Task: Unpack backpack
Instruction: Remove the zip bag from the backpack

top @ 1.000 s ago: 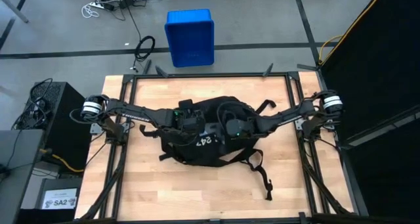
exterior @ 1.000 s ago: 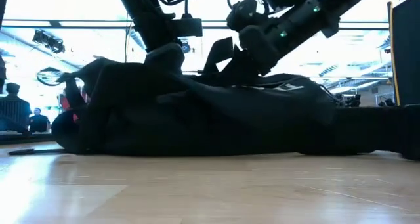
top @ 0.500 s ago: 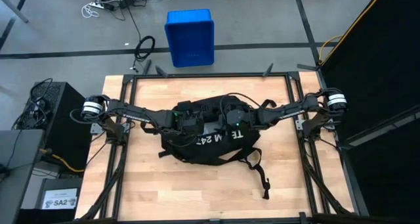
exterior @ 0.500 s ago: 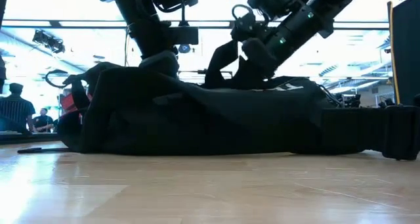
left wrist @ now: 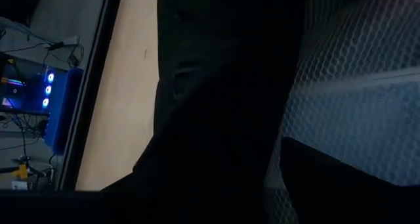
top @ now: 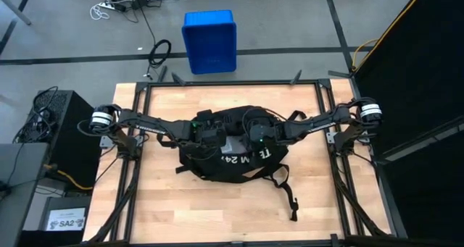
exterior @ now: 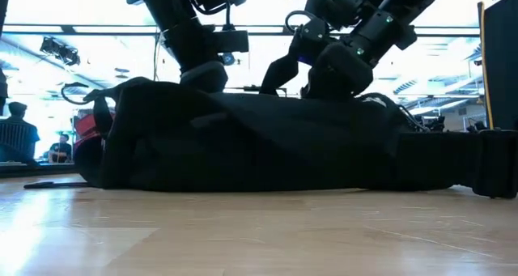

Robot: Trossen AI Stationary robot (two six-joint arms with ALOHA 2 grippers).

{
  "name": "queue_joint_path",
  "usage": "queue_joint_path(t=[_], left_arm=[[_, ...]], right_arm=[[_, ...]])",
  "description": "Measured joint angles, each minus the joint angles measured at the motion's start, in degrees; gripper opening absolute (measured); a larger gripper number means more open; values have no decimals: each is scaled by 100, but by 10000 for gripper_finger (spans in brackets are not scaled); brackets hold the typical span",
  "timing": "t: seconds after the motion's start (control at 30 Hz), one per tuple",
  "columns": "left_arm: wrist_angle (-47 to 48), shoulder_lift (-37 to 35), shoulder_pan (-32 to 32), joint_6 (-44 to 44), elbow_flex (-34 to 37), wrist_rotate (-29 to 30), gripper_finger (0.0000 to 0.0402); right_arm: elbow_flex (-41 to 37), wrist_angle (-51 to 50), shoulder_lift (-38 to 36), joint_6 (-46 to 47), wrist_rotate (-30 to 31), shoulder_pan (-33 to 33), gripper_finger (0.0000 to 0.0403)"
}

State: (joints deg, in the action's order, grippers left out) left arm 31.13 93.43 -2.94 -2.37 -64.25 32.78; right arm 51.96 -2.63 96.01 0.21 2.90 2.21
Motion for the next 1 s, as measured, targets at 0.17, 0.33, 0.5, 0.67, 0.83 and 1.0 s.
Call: queue_joint_path(t=[0.17,0.33,0.5,0.67,0.83,1.0], left_arm=[[-70,-1,0,6,0,1,198],[-177,-1,0,6,-2,-88,198],[-182,-1,-4,2,-2,-116,198],[-183,-1,-4,1,-2,-121,198],[-201,-1,-4,-1,-2,-138,198],[-321,-1,-4,-1,-2,-140,198]], right_arm=[[-2,141,253,112,97,-12,275],[-14,278,273,307,356,-156,269],[-51,595,115,552,345,-234,251],[-52,778,69,694,338,-389,246],[-50,828,69,767,331,-562,260],[-37,695,56,758,203,-791,281]])
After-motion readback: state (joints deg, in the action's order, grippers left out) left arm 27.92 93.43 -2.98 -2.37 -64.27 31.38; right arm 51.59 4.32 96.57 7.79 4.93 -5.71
